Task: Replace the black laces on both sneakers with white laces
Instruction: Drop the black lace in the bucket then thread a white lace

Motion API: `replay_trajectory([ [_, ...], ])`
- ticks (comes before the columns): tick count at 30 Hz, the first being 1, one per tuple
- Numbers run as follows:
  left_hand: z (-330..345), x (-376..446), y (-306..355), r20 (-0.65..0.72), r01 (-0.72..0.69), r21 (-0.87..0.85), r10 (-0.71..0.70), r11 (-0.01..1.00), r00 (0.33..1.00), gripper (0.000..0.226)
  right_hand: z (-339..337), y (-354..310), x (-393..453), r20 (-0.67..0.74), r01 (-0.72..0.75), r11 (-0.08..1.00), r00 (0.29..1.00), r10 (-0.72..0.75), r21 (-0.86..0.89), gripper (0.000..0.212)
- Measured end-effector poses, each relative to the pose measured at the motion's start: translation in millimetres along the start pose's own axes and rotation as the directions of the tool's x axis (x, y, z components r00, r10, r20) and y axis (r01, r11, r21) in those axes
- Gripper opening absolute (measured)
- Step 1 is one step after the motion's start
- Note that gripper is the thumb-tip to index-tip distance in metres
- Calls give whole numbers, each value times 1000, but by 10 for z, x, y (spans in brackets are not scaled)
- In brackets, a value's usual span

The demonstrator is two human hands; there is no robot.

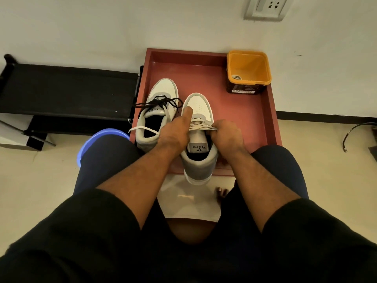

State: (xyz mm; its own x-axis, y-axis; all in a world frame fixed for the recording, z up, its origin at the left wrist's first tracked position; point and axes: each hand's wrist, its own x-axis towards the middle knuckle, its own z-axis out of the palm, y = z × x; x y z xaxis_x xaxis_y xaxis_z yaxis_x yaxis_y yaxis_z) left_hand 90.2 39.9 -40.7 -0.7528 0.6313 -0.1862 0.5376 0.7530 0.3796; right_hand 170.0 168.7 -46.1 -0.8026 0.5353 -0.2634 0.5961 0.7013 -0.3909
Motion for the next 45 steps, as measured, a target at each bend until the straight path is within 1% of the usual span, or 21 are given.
replay_trajectory([
  [4, -39, 0, 37, 8, 52, -34, -52, 998, 999, 39, -40, -18, 32, 19, -21, 998, 1000, 20, 56, 17],
  [6, -33, -23, 17, -17, 84, -157, -87, 984, 996, 35, -10, -15, 35, -5, 32, 995, 999, -32, 94, 20],
  [7, -19, -35, -15, -23, 88, -253, -97, 964, 995, 38, -6, -17, 4, -28, 69, 984, 997, -66, 162, 33],
  [9, 17, -110, -88, 5, 83, -431, -90, 899, 996, 58, 10, -23, -129, -85, 180, 938, 983, -162, 296, 61],
  [10, 30, -168, -116, 19, 82, -498, -83, 863, 996, 68, 31, -11, -206, -119, 250, 931, 967, -226, 264, 64],
  [12, 21, -250, -130, 26, 59, -574, -54, 816, 998, 77, 75, 7, -358, -101, 337, 942, 936, -336, -13, 57],
  [13, -5, -278, -117, 20, 29, -587, -21, 809, 1000, 76, 87, 8, -418, -58, 343, 923, 932, -357, -173, 54],
  [15, -70, -310, -82, 0, -35, -587, 43, 809, 999, 73, 87, -12, -471, -1, 325, 872, 937, -349, -366, 52],
  [19, -106, -342, -102, -1, -34, -567, 40, 823, 999, 72, 111, -113, -438, 32, 342, 783, 923, -382, -519, 36],
  [21, -81, -356, -140, 19, 2, -573, 11, 820, 1000, 70, 112, -118, -419, 40, 369, 764, 910, -412, -530, 27],
  [24, -31, -327, -207, 37, 44, -604, -27, 796, 999, 67, 87, -100, -420, -8, 398, 792, 892, -453, -464, 20],
  [27, -10, -297, -232, 27, 57, -610, -51, 790, 998, 65, 77, -96, -440, -183, 369, 820, 856, -483, -438, 9],
  [30, 2, -285, -230, 61, 76, -647, -48, 759, 997, 68, 41, -95, -445, -395, 367, 866, 780, -485, -339, 9],
  [32, -3, -289, -204, 74, 60, -644, -17, 763, 997, 76, 16, -78, -419, -451, 376, 878, 755, -476, -298, 8],
  [35, 62, -263, -151, -50, -60, -453, 42, 889, 998, 93, 27, -61, -381, -439, 415, 873, 755, -487, -255, 9],
  [37, 141, -247, -80, -133, -103, -319, 63, 942, 989, 91, 42, -36, -342, -420, 469, 861, 753, -506, -197, 11],
  [39, 212, -218, -4, -172, -131, -236, 91, 963, 981, 80, 33, 15, -299, -429, 488, 872, 782, -452, -30, 11],
  [40, 235, -192, 20, -185, -154, -199, 117, 968, 976, 72, 10, 45, -290, -428, 463, 878, 823, -374, 123, 11],
  [41, 238, -168, 41, -197, -184, -151, 153, 971, 969, 65, -20, 78, -287, -405, 407, 864, 873, -272, 296, 13],
  [43, 207, -116, 60, -193, -229, -54, 215, 972, 957, 53, -103, 127, -286, -278, 224, 794, 958, -73, 565, 21],
  [45, 163, -77, 68, -166, -257, -4, 252, 967, 953, 49, -160, 184, -277, -77, 30, 736, 997, 30, 677, 39],
])
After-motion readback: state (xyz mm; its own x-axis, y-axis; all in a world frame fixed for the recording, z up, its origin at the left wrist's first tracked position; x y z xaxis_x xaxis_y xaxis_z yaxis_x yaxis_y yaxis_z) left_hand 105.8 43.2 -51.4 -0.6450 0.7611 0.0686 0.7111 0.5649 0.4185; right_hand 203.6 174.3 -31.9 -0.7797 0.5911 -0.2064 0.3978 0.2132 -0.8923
